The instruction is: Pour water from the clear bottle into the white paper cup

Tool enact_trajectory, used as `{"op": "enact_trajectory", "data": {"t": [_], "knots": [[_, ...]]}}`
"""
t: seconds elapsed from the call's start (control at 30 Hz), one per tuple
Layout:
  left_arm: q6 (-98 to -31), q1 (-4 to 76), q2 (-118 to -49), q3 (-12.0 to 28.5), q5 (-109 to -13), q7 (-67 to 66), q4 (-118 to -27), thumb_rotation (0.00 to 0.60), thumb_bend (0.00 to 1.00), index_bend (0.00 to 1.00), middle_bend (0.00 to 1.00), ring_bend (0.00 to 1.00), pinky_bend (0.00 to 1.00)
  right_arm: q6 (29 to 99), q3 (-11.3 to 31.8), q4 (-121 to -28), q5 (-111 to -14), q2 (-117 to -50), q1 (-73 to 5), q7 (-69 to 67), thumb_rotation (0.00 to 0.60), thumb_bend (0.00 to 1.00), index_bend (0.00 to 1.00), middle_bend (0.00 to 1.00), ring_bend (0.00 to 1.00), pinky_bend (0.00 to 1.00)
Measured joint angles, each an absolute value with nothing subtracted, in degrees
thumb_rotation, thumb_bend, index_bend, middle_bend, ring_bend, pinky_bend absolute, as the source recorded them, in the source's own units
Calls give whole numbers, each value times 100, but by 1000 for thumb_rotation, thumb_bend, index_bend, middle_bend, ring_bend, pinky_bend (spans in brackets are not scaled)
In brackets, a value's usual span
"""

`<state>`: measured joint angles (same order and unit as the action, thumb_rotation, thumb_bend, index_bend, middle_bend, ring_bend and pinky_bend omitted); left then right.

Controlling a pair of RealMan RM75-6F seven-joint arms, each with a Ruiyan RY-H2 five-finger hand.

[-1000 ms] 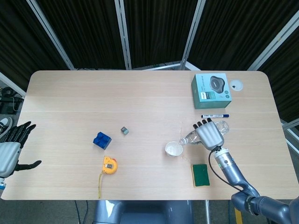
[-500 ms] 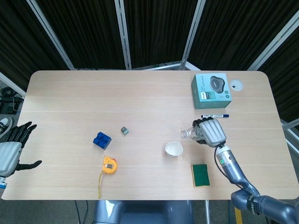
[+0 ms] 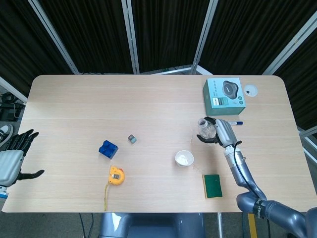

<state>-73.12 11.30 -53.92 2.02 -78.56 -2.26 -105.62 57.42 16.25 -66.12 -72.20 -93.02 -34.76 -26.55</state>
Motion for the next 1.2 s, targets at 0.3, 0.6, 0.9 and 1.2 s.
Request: {"op": "enact_trajectory", "data": {"t": [0.3,0.6,0.9,1.2], "knots": [[-7246,1158,-5401,206,-7763,-291,-10588,600,0,0,0,0,0,5362,1953,-5519,-6982,-10028,-3655,-4070,600,535,497,623,540,481],[-7199,1176,-5408,206,-7703,-319,-10589,600,0,0,0,0,0,5465,1961,-4579,-7176,-10657,-3778,-4813,600,510,491,617,529,469],[-7195,1176,-5382,206,-7703,-273,-10589,600,0,0,0,0,0,5522,1862,-4141,-7337,-10851,-3813,-5085,600,365,450,548,431,391],[-7215,1167,-5374,187,-7761,-259,-10592,600,0,0,0,0,0,5497,1733,-4046,-7457,-10799,-3732,-5370,600,121,323,406,317,390]]}}
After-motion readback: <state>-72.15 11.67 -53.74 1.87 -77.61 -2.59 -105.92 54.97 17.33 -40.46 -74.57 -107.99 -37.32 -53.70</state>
